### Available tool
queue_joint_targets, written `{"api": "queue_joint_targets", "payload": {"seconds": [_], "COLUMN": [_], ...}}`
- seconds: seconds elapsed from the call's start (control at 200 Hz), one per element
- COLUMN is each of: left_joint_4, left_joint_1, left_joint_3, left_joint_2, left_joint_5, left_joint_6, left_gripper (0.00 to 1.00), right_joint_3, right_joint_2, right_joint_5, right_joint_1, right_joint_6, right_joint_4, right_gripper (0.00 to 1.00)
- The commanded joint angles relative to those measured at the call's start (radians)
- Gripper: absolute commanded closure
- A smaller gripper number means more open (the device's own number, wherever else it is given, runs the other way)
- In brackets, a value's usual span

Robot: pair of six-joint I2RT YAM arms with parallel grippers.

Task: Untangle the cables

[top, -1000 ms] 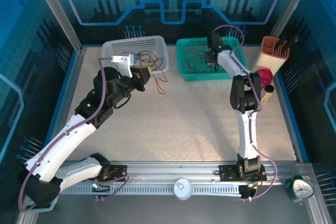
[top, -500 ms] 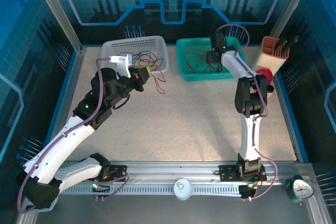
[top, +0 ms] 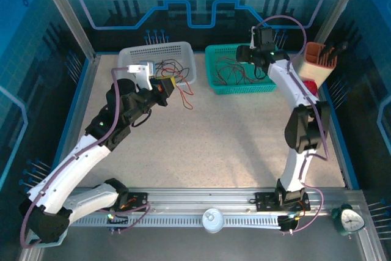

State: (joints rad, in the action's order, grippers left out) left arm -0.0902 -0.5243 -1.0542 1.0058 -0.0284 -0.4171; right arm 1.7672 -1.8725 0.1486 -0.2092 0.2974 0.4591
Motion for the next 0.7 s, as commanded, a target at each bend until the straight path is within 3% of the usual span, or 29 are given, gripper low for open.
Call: {"api": "queue_joint_targets", "payload": {"seconds": [0.0, 0.29, 0.455, 0.69], "left_joint_4": [0.033, 0.017, -0.033, -0.089], "left_joint_1": [0.0, -0.008, -0.009, -0.013], "left_joint_3": [-0.033, -0.068, -0.097, -0.119], "left_joint_2": [0.014, 0.065, 0.109, 0.159], "left_joint_5": [0.026, 0.025, 0.025, 0.021], "left_joint_6": [-0.02, -0.01, 0.023, 0.056], "left_gripper": [1.0, 1.0, 1.0, 1.0], "right_joint_3": [-0.137, -0.414, -0.456, -0.453], "right_joint_2": [0.164, 0.449, 0.586, 0.693], "right_joint_5": [-0.13, -0.231, -0.289, -0.466], "right_joint_1": [-0.069, -0.178, -0.219, -0.282], "right_joint_6": [0.048, 0.15, 0.131, 0.06], "right_joint_4": [-0.126, -0.268, -0.249, -0.271], "right_gripper": [0.33, 0.32, 0.31, 0.28]}}
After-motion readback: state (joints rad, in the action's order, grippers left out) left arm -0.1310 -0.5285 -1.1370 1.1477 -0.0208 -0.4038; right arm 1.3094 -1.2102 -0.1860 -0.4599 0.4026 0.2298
